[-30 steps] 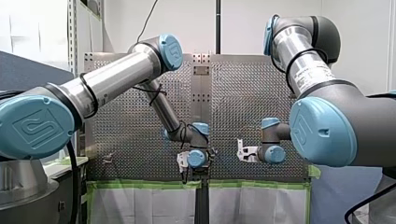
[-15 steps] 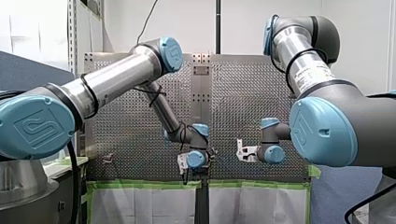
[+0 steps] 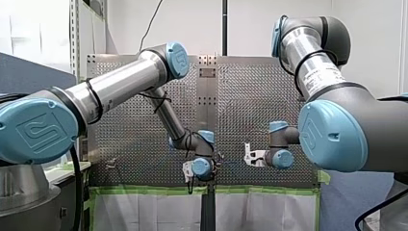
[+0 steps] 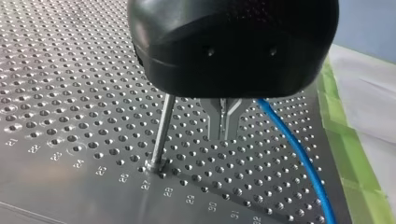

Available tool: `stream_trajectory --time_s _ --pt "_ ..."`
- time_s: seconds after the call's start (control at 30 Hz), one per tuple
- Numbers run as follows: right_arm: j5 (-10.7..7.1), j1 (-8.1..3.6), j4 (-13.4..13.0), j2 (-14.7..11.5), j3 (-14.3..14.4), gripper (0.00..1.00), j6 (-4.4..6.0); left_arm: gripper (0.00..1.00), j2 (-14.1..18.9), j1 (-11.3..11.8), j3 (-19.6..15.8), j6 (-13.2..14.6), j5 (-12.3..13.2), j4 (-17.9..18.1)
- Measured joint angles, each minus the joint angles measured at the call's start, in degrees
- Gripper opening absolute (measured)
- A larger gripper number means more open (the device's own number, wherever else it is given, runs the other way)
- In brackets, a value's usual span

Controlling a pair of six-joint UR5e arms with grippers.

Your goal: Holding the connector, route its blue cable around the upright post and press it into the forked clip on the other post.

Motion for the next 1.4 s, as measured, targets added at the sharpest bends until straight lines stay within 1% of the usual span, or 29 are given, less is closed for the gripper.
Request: stream_trajectory --time_s 0.13,0.37,0.57,0.6,0.67,0.7,0.77,0.83,0.87,0.9,0.93,0.97,1.0,1.03,1.07,1.1,1.23,1.4 --pt "0.26 -0.08 0.01 0.00 -0.39 0.00 0.12 0.02 0.00 0.15 0.95 -0.02 0.14 -0.68" --pt "0.86 -0.18 0.46 0.01 -1.44 0.00 0.35 0.02 0.00 0.40 3.21 0.12 0.50 -3.04" --pt "1.11 -0.25 0.56 0.07 -1.75 0.00 0.50 0.02 -0.02 0.69 3.66 0.22 0.68 -3.74" --pt "1.12 -0.25 0.56 0.07 -1.75 0.00 0.50 0.05 -0.01 0.71 3.67 0.26 0.67 -3.82" --pt "1.13 -0.25 0.57 0.08 -1.75 0.00 0.51 0.05 0.02 0.73 3.67 0.54 0.64 -4.03" --pt "1.13 -0.25 0.57 0.07 -1.76 0.00 0.51 0.11 0.02 0.73 3.67 0.71 0.62 -4.11" --pt "1.13 -0.26 0.57 0.08 -1.76 0.00 0.51 0.11 0.02 0.74 3.68 1.16 0.52 -4.33" --pt "1.11 -0.26 0.57 0.08 -1.75 0.00 0.51 0.30 0.02 0.75 3.68 1.69 0.34 -4.61" --pt "1.09 -0.25 0.57 0.08 -1.75 0.00 0.51 0.30 0.04 0.75 3.69 2.12 0.26 -4.81" --pt "1.08 -0.26 0.57 0.08 -1.75 0.00 0.51 0.39 0.04 0.75 3.69 2.48 0.25 -4.94" --pt "1.07 -0.26 0.57 0.08 -1.75 0.00 0.51 0.59 0.05 0.75 3.69 2.84 0.25 -5.05" --pt "1.06 -0.26 0.57 0.08 -1.75 0.00 0.52 0.59 0.05 0.75 3.69 3.33 0.26 -5.19" --pt "1.06 -0.27 0.57 0.08 -1.75 0.00 0.51 0.74 0.06 0.75 3.69 3.72 0.32 -5.28" --pt "1.06 -0.27 0.57 0.08 -1.75 0.00 0.52 0.93 0.06 0.75 3.69 4.09 0.40 -5.35" --pt "1.05 -0.26 0.57 0.08 -1.75 0.00 0.52 0.93 0.06 0.75 3.69 4.50 0.51 -5.48" --pt "1.05 -0.27 0.57 0.08 -1.74 0.00 0.52 1.00 0.06 0.75 3.69 4.73 0.57 -5.59" --pt "1.05 -0.28 0.57 0.08 -1.73 0.00 0.47 1.00 0.08 0.75 3.69 5.14 0.75 -6.62" --pt "1.05 -0.28 0.57 0.08 -1.74 0.00 0.43 1.00 0.07 0.79 3.60 5.21 2.18 -7.40"
